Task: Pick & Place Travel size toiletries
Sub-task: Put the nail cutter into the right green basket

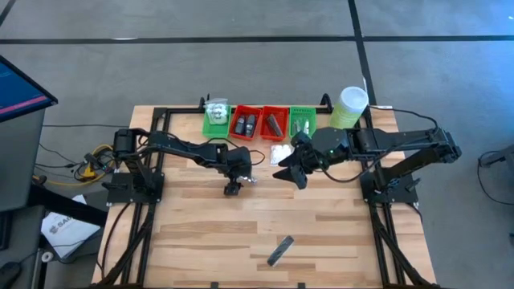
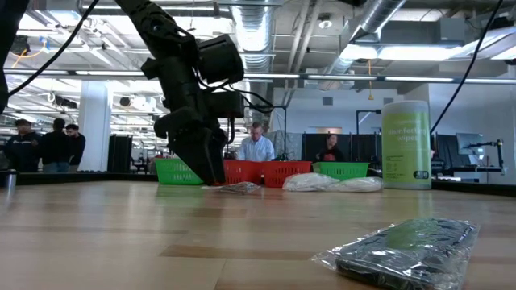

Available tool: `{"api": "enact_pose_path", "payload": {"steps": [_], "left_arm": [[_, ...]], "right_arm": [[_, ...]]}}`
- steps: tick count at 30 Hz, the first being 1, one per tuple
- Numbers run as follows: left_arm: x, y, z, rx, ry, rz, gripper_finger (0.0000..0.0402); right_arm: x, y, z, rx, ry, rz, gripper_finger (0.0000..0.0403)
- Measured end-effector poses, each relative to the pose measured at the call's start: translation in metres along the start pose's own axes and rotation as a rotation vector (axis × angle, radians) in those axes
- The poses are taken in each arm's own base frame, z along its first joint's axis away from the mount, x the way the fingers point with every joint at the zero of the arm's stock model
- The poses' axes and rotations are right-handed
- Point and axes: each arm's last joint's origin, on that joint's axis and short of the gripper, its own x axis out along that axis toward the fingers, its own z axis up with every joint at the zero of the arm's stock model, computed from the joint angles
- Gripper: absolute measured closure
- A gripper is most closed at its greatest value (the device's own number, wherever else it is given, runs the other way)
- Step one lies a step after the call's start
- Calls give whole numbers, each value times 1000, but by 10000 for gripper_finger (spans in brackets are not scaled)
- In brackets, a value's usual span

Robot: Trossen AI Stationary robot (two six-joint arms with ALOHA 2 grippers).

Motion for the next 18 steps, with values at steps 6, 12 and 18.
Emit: {"api": "enact_pose_path", "payload": {"steps": [6,12,18], "left_arm": [[0,-1,0,-1,2,6,112],[0,-1,0,-20,3,11,112],[0,-2,0,-28,4,11,112]], "right_arm": [[0,0,0,-2,1,0,122],[0,0,0,-3,0,0,122],[0,0,0,-3,-3,4,122]]}}
